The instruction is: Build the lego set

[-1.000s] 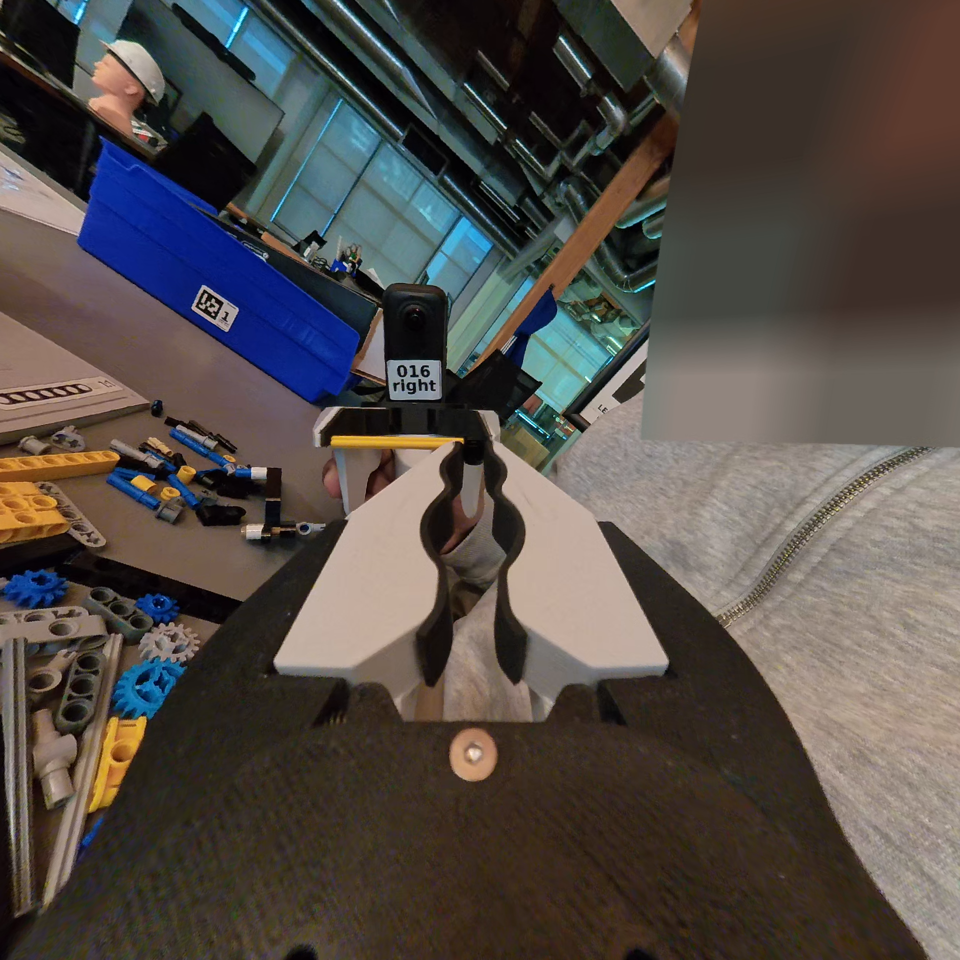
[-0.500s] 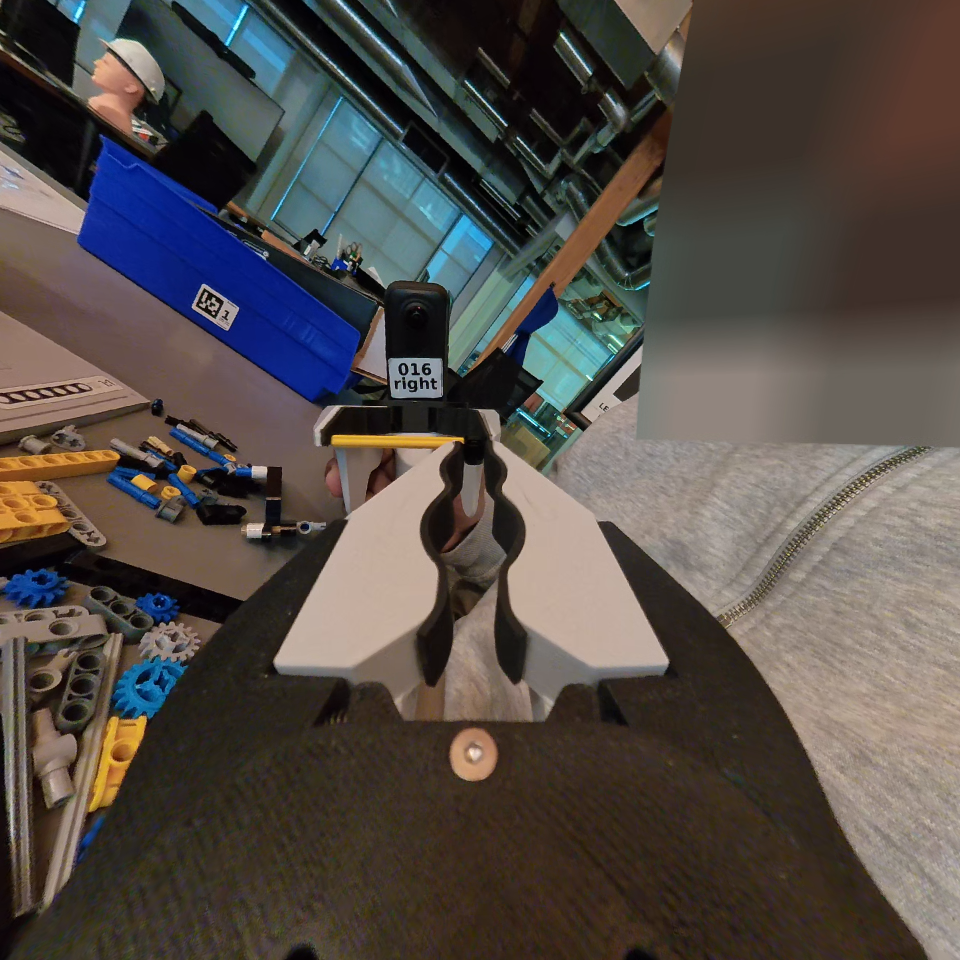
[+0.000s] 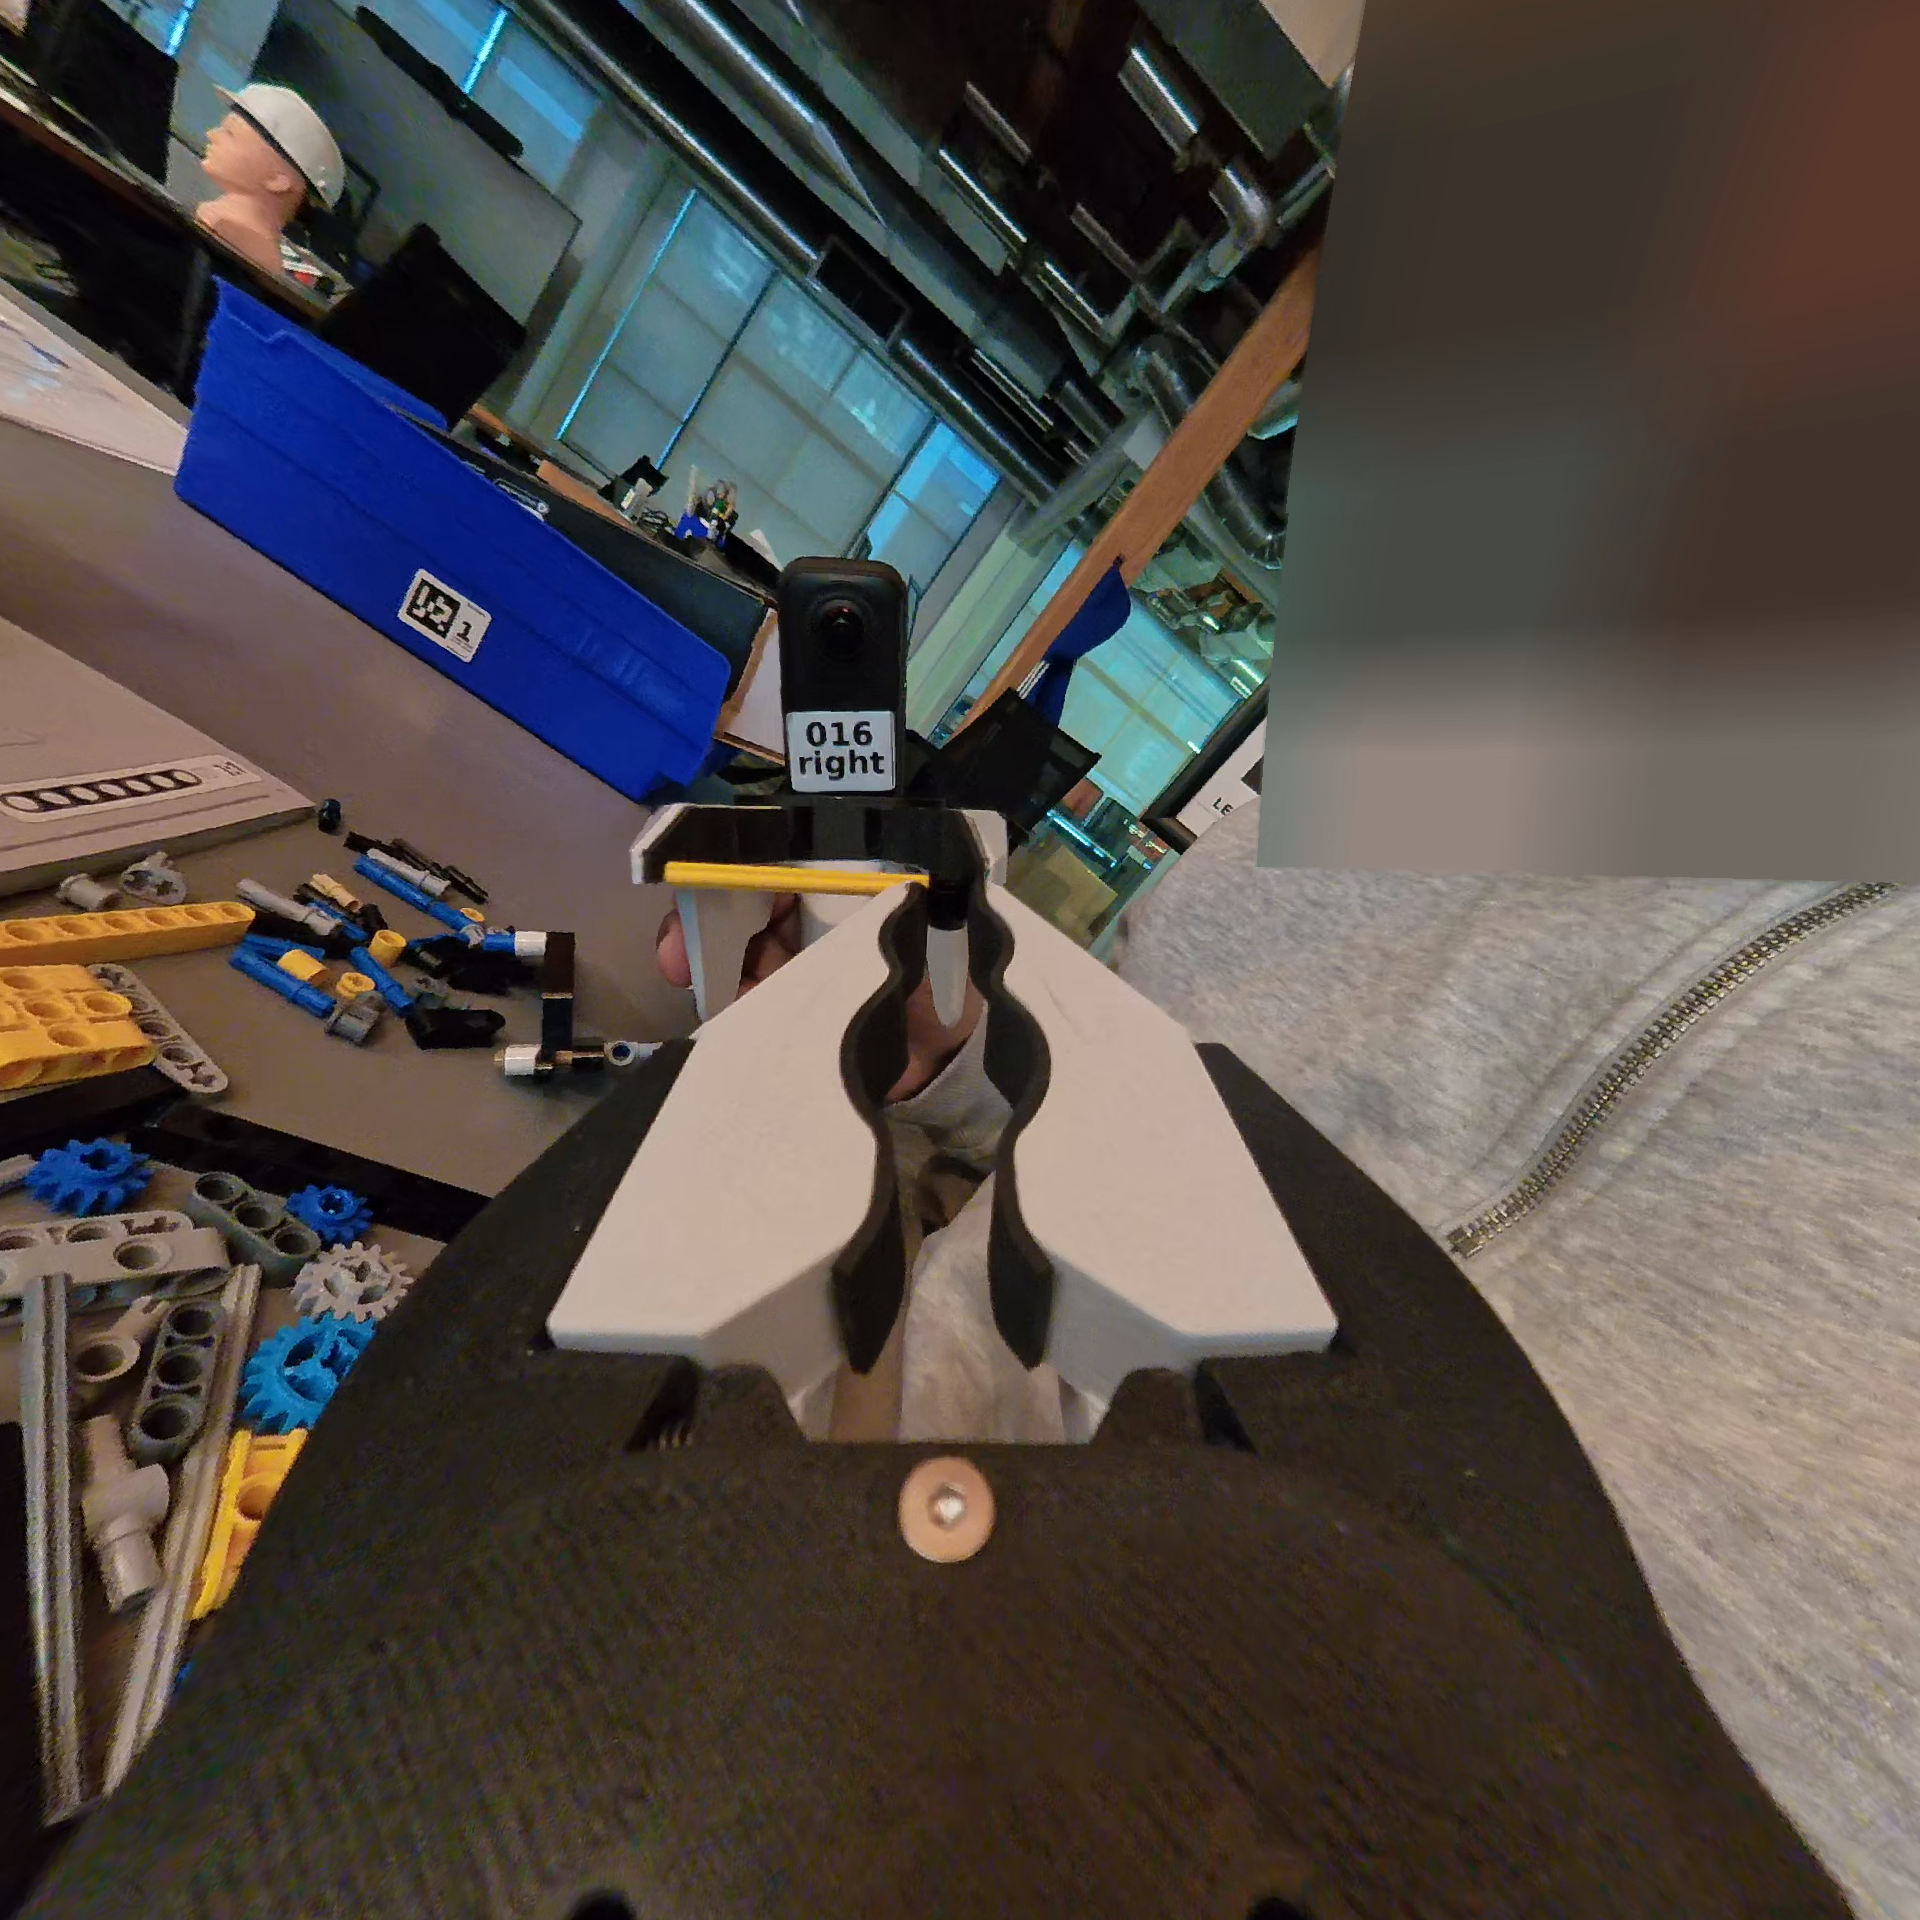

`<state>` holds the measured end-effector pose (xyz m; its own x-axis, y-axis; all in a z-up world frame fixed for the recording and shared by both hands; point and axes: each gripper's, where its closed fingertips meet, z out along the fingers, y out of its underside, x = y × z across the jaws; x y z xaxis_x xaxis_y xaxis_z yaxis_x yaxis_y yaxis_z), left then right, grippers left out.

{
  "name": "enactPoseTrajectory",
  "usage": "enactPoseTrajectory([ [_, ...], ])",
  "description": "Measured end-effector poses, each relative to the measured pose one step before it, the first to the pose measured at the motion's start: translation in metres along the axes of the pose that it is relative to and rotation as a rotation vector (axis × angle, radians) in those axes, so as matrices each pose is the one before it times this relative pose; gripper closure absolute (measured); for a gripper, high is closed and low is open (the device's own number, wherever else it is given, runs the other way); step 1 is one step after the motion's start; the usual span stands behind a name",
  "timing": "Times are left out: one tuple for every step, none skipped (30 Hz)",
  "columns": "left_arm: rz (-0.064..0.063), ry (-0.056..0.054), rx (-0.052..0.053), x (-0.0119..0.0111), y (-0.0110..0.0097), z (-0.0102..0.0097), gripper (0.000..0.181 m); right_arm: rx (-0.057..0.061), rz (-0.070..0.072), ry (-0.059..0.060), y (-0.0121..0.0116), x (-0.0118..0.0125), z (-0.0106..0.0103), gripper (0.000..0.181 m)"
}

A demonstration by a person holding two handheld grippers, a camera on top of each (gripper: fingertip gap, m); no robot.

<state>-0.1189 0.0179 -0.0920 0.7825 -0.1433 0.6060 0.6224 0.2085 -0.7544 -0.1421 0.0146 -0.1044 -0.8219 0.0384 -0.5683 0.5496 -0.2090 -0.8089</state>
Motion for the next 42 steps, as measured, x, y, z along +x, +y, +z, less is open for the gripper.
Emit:
enactPoseTrajectory([
  [-0.0032,0.0004,0.0027,-0.00021,-0.00043,-0.00039,0.177,-0.0004,-0.0006,0.0004,0.00005,0.00010,-0.00003,0.122],
  [-0.0012,-0.0002,0.0015,-0.00013,-0.00031,-0.00011,0.177,0.0008,-0.0005,-0.0011,-0.00013,-0.00012,-0.00005,0.122],
  [0.0004,-0.0008,0.0003,-0.00013,-0.00006,-0.00008,0.177,0.0022,0.0002,-0.0045,-0.00030,-0.00071,-0.00006,0.121],
  [0.0010,-0.0008,-0.0008,-0.00006,0.00013,0.00006,0.177,0.0030,0.0011,-0.0064,-0.00051,-0.00111,-0.00008,0.118],
  [0.0009,-0.0003,-0.0005,0.00003,0.00008,0.00008,0.177,0.0020,0.0009,-0.0037,-0.00033,-0.00057,-0.00005,0.116],
  [0.0005,0.0002,0.0004,0.00007,0.00001,0.00003,0.177,0.0004,-0.0008,-0.0009,-0.00011,-0.00021,-0.00007,0.116],
  [0.0004,0.0001,0.0010,0.00001,-0.00018,-0.00012,0.177,-0.0006,-0.0019,0.0001,0.00003,-0.00013,-0.00003,0.116],
  [0.0002,0.0010,0.0011,0.00021,-0.00027,-0.00009,0.177,0.0001,-0.0021,0.0006,-0.00001,-0.00013,0.00000,0.116],
  [0.0001,0.0009,0.0005,0.00022,-0.00003,-0.00006,0.177,-0.0006,-0.0023,0.0013,-0.00005,0.00001,-0.00002,0.116],
  [0.0010,0.0000,-0.0003,0.00006,0.00004,0.00010,0.177,-0.0016,-0.0019,0.0021,0.00019,0.00015,-0.00001,0.117],
  [0.0015,0.0002,-0.0010,0.00012,0.00023,0.00014,0.177,-0.0007,-0.0015,0.0010,0.00015,0.00001,0.00004,0.117],
  [0.0016,0.0002,-0.0010,0.00024,0.00021,0.00017,0.177,-0.0006,-0.0002,0.0011,0.00013,-0.00006,0.00004,0.117],
  [0.0015,0.0001,-0.0009,0.00016,0.00011,0.00008,0.177,-0.0010,-0.0007,0.0016,0.00016,0.00013,0.00013,0.118],
  [0.0013,0.0003,-0.0001,0.00015,0.00008,0.00011,0.177,-0.0020,-0.0015,0.0009,0.00039,-0.00001,0.00024,0.118],
  [0.0001,0.0013,0.0002,0.00024,-0.00010,0.00004,0.177,-0.0024,-0.0019,0.0009,0.00043,0.00004,0.00011,0.119],
  [-0.0009,0.0014,0.0009,0.00014,-0.00013,-0.00006,0.177,-0.0025,-0.0030,0.0015,0.00033,-0.00001,0.00012,0.120],
  [-0.0009,0.0014,0.0017,0.00023,-0.00020,-0.00010,0.177,-0.0023,-0.0041,0.0009,0.00035,-0.00010,0.00012,0.120],
  [-0.0005,0.0014,0.0010,0.00017,-0.00022,-0.00003,0.177,-0.0028,-0.0040,0.0011,0.00036,-0.00013,0.00019,0.120],
  [0.0000,0.0014,-0.0002,0.00026,0.00012,0.00008,0.177,-0.0033,-0.0041,0.0020,0.00050,0.00005,0.00015,0.121],
  [0.0005,0.0012,-0.0005,0.00026,0.00008,0.00008,0.177,-0.0030,-0.0033,0.0026,0.00046,0.00007,0.00016,0.121],
  [0.0005,0.0021,-0.0002,0.00040,0.00002,0.00001,0.177,-0.0017,-0.0027,0.0014,0.00016,-0.00018,0.00007,0.122],
  [0.0007,0.0012,0.0002,0.00034,0.00002,0.00004,0.177,-0.0004,-0.0027,-0.0010,0.00006,-0.00032,0.00005,0.122],
  [0.0015,0.0005,-0.0003,0.00023,0.00004,0.00012,0.177,-0.0003,-0.0014,-0.0011,-0.00009,-0.00025,-0.00011,0.122],
  [0.0014,0.0007,-0.0005,0.00021,0.00012,-0.00001,0.177,-0.0010,-0.0002,-0.0017,0.00005,-0.00027,-0.00005,0.122],
  [0.0004,0.0007,-0.0004,0.00011,0.00000,0.00010,0.177,-0.0010,-0.0001,-0.0013,0.00004,-0.00022,-0.00015,0.122],
  [0.0002,0.0009,0.0001,0.00019,0.00005,0.00001,0.177,-0.0014,-0.0008,-0.0006,0.00008,-0.00022,-0.00008,0.122],
  [0.0009,0.0025,-0.0006,0.00042,0.00009,0.00008,0.177,-0.0022,-0.0018,-0.0015,0.00015,-0.00056,-0.00005,0.122],
  [0.0022,0.0021,-0.0012,0.00054,0.00015,0.00009,0.177,-0.0025,-0.0029,-0.0011,0.00011,-0.00048,-0.00005,0.122],
  [0.0041,-0.0007,-0.0010,0.00017,0.00024,0.00010,0.177,-0.0012,-0.0057,0.0022,-0.00018,-0.00030,-0.00027,0.122],
  [0.0055,-0.0002,-0.0012,0.00042,0.00023,0.00014,0.177,-0.0020,-0.0084,0.0018,-0.00007,-0.00052,-0.00024,0.122],
  [0.0052,0.0028,-0.0030,0.00090,0.00042,0.00014,0.177,-0.0048,-0.0076,-0.0018,0.00016,-0.00097,-0.00021,0.122],
  [0.0044,0.0010,-0.0035,0.00061,0.00045,0.00020,0.177,-0.0064,-0.0075,-0.0003,0.00008,-0.00069,-0.00037,0.122],
  [0.0019,0.0004,-0.0022,0.00021,0.00026,0.00021,0.177,-0.0059,-0.0109,0.0033,-0.00008,-0.00044,-0.00045,0.122],
  [0.0006,0.0062,-0.0036,0.00104,0.00055,0.00018,0.177,-0.0080,-0.0088,-0.0022,0.00035,-0.00108,-0.00021,0.122],
  [-0.0005,0.0019,-0.0042,0.00047,0.00036,0.00019,0.177,-0.0073,-0.0056,-0.0006,0.00010,-0.00068,-0.00033,0.122],
  [0.0027,-0.0050,0.0007,-0.00057,-0.00037,0.00005,0.177,-0.0034,-0.0065,0.0077,-0.00031,0.00043,-0.00040,0.122],
  [0.0036,0.0001,-0.0019,0.00023,0.00029,0.00004,0.177,-0.0035,-0.0052,0.0035,0.00017,-0.00024,-0.00027,0.122],
  [-0.0014,0.0032,-0.0034,0.00054,0.00030,0.00000,0.177,-0.0038,-0.0045,0.0012,0.00004,-0.00070,-0.00018,0.122],
  [-0.0032,-0.0015,0.0026,-0.00026,-0.00048,0.00005,0.177,-0.0009,-0.0052,0.0070,-0.00042,0.00018,-0.00028,0.122],
  [-0.0017,0.0051,0.0012,0.00085,0.00015,0.00022,0.177,-0.0033,-0.0015,-0.0011,-0.00006,-0.00077,-0.00022,0.123],
  [-0.0067,0.0106,-0.0026,0.00149,0.00046,0.00033,0.177,-0.0062,0.0000,-0.0073,0.00029,-0.00159,-0.00011,0.123],
  [-0.0016,0.0005,-0.0015,0.00011,-0.00003,0.00014,0.177,-0.0054,-0.0037,0.0025,0.00006,-0.00043,-0.00037,0.123],
])
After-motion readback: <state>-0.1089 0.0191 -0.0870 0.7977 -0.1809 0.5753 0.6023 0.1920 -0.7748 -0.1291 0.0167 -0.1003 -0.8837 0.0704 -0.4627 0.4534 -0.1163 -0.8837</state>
